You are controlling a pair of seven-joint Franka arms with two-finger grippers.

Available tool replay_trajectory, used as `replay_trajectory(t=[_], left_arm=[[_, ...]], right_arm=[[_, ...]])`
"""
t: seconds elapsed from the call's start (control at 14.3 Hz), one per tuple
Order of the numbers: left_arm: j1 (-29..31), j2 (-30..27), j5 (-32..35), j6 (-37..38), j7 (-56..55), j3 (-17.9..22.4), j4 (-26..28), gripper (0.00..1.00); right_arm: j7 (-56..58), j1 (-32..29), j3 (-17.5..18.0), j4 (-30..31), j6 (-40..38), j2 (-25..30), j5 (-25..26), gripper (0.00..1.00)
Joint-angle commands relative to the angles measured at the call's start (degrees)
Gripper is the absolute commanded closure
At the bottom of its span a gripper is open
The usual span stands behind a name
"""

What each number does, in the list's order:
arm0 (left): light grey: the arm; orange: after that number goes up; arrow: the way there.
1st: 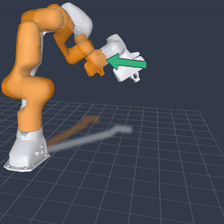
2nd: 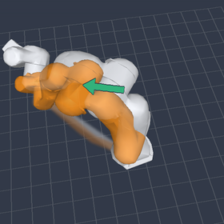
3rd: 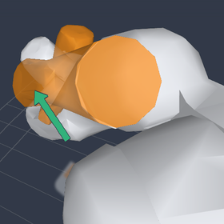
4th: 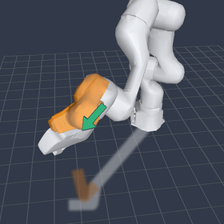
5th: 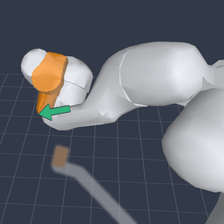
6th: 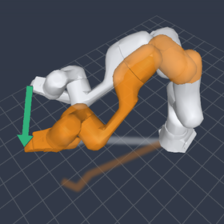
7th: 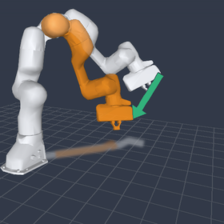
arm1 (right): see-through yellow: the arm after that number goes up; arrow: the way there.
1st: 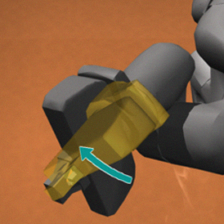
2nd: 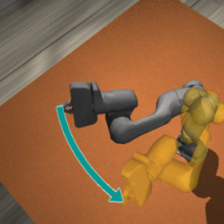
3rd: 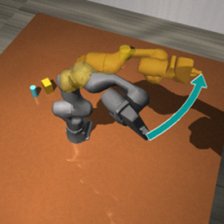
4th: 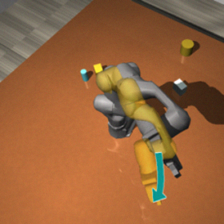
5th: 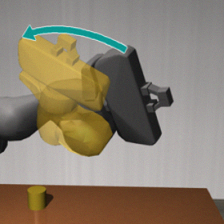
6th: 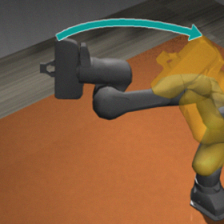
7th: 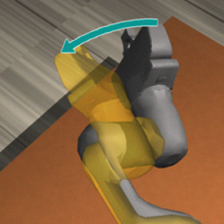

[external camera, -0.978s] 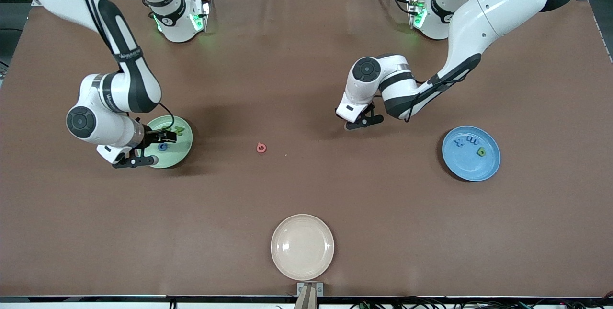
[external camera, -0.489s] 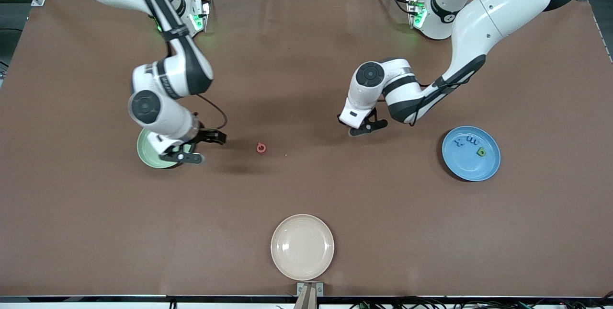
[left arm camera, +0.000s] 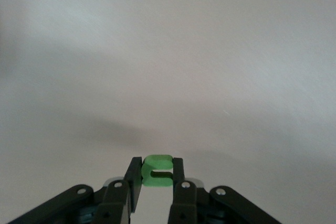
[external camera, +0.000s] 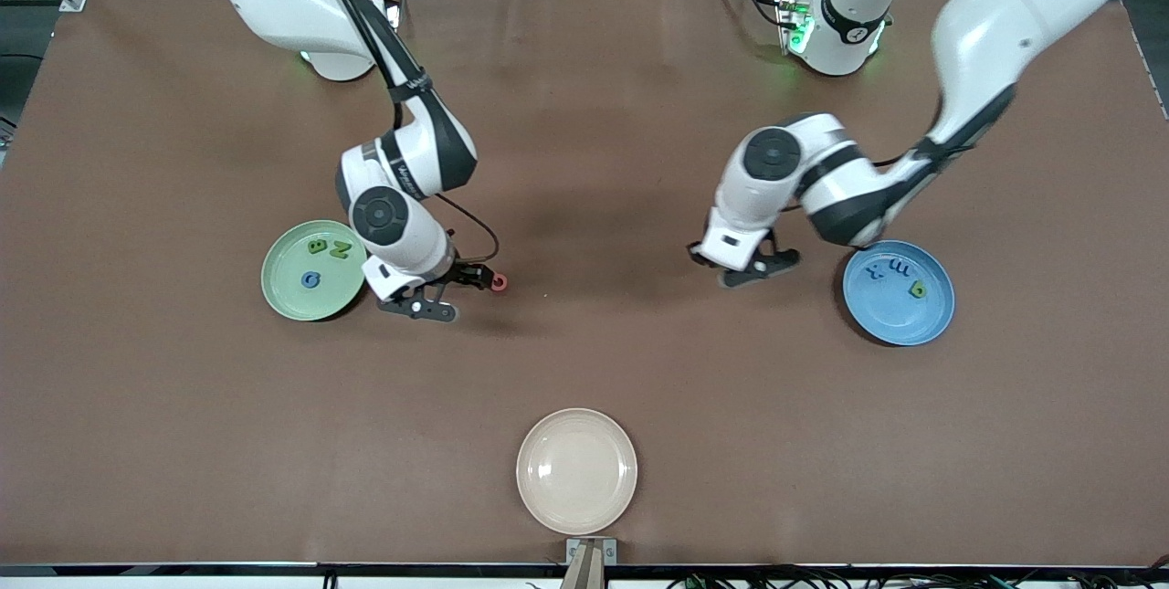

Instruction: Sort upper and lower case letters into plates

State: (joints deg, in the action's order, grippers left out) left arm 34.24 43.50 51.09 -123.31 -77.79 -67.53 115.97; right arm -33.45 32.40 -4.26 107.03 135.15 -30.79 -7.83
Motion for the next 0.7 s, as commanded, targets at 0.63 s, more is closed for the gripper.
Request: replay_trajectory(t=[0.63], left_arm=[[24.64,-0.61,-0.12,2.28,31.98,-1.65,1.63,0.86]], right_arm=[[-7.59,5.57,-0.75,0.63,8.03,-4.98,-0.08,0.14]])
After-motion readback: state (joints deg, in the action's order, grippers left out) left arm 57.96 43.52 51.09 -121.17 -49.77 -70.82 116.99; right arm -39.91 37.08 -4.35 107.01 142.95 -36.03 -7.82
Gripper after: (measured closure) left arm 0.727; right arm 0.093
